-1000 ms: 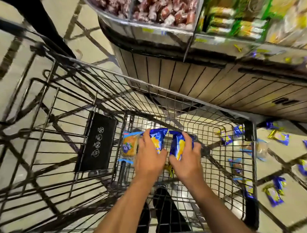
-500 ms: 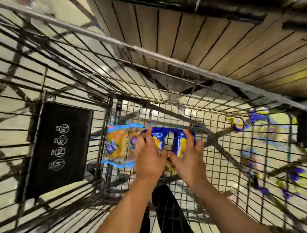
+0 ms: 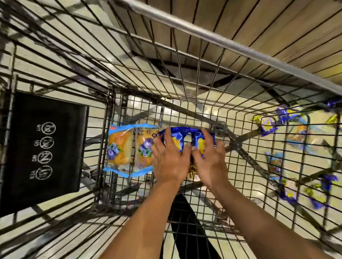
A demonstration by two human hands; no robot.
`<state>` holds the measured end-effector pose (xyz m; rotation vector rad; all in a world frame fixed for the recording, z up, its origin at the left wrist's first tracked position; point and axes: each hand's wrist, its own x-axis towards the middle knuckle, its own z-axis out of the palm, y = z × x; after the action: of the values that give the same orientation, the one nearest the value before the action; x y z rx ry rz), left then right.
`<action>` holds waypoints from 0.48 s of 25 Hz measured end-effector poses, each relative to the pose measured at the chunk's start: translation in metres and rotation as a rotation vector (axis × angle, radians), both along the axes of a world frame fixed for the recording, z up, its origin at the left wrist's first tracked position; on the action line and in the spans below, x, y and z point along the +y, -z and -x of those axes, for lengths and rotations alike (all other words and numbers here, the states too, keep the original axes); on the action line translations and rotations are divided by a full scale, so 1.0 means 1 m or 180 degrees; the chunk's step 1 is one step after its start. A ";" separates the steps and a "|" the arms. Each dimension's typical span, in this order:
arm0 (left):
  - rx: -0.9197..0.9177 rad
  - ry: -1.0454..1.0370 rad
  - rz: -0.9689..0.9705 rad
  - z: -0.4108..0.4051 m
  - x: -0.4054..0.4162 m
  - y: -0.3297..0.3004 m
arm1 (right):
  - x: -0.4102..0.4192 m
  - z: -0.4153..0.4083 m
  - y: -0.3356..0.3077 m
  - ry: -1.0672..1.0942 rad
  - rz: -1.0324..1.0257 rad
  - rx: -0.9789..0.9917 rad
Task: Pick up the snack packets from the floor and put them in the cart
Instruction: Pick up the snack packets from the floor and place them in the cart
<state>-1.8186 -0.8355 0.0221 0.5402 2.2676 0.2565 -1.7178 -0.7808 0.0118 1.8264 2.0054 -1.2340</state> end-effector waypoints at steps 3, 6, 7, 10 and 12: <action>-0.0075 -0.0053 -0.0237 -0.001 -0.006 -0.011 | 0.000 -0.001 -0.008 -0.0076 -0.0114 0.0066; -0.0005 -0.0061 -0.0404 0.002 -0.016 -0.029 | -0.005 0.000 -0.025 0.0194 -0.0134 0.0372; 0.0034 0.0031 -0.0377 0.004 -0.019 -0.037 | -0.007 0.000 -0.033 0.0219 -0.0130 0.0400; -0.0008 0.0237 -0.0448 0.010 -0.030 -0.064 | -0.010 -0.003 -0.070 0.0147 -0.0162 0.0400; -0.0145 0.0431 -0.0597 0.015 -0.037 -0.093 | -0.016 -0.007 -0.109 0.0154 -0.0221 0.0479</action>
<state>-1.8337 -0.8723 0.1148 0.7743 2.1644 0.4116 -1.7108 -0.7971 0.1203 1.8755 2.1188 -1.3700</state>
